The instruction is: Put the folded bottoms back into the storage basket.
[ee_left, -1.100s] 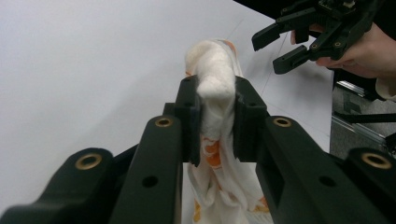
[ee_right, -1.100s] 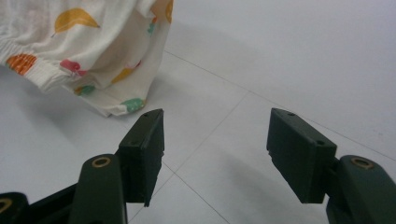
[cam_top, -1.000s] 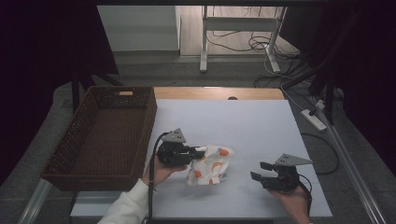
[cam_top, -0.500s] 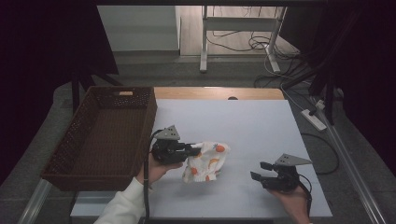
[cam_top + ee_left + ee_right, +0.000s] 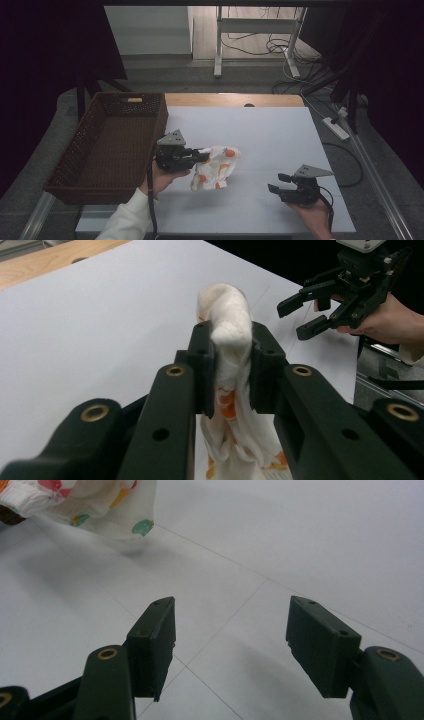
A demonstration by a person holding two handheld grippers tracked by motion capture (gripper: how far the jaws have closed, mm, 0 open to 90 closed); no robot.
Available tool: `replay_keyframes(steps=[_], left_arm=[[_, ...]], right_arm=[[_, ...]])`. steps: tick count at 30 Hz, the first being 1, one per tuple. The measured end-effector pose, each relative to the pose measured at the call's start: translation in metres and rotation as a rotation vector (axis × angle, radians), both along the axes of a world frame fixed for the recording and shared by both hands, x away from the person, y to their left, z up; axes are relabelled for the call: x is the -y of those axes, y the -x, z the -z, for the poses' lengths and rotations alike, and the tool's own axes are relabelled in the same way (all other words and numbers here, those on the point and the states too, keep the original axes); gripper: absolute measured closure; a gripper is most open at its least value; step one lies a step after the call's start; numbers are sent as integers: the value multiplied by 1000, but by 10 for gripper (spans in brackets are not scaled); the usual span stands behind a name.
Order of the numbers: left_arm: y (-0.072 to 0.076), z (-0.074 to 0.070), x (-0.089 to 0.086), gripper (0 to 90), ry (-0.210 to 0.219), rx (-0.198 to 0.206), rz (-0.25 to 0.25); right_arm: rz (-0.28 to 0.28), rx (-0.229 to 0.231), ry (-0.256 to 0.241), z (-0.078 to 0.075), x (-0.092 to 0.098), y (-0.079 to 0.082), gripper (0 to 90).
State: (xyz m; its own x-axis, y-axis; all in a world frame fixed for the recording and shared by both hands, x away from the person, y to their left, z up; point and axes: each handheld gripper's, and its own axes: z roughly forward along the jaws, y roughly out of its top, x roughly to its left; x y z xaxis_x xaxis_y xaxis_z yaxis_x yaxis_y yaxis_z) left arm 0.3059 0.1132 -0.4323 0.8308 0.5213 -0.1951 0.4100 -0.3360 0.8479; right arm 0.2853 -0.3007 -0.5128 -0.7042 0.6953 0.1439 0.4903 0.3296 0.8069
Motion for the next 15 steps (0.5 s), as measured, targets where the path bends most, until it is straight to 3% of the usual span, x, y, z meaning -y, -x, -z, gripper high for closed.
replay_keyframes(steps=[15], left_arm=[[2, -16, -16, 760, 42, 22, -23]], right_arm=[[-5, -2, 12, 0, -1, 0, 367]])
